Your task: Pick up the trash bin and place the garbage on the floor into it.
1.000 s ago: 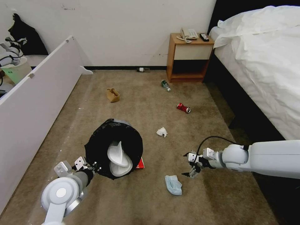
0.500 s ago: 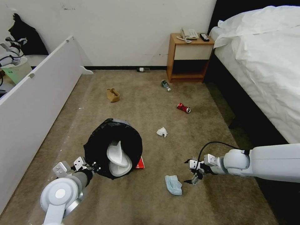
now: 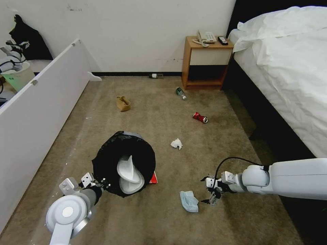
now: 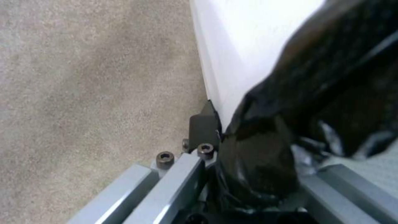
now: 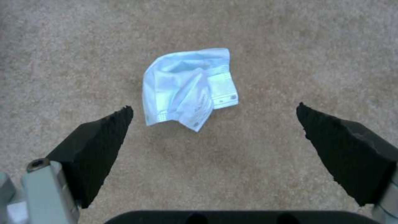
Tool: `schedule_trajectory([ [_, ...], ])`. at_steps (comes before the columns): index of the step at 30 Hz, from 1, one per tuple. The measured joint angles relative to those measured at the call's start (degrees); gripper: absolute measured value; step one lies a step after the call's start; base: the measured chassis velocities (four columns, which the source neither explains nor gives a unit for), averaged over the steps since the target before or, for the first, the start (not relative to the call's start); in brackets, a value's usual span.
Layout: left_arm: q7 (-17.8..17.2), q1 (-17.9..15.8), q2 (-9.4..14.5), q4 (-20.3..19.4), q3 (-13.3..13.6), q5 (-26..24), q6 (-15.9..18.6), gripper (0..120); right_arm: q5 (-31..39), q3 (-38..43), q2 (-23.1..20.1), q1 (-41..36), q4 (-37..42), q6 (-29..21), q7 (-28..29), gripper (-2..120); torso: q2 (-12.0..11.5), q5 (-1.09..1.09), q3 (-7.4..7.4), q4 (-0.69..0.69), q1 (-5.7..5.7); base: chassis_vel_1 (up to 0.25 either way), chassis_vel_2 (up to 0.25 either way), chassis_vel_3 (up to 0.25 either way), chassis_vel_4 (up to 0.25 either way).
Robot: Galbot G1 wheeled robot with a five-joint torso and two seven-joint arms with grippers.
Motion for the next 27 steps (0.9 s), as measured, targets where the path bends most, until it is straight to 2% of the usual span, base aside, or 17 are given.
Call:
schedule_trajectory([
  [13, 0.0, -0.1, -0.2, 0.2, 0.0, 0.0, 0.0, 0, 0.0, 0.5, -2.1, -1.5, -0.9, 0.1, 0.1, 100, 0.0, 0.00, 0.00, 0.00, 0.00, 0.000, 0.000, 0.000, 0.000],
  [27, 0.4, 0.4, 0.2, 0.5, -0.3, 0.0, 0.0, 0, -0.4, 3.3, -5.2, -7.4, -5.4, 1.2, 0.2, 100, 0.0, 0.00, 0.00, 0.00, 0.00, 0.000, 0.000, 0.000, 0.000],
])
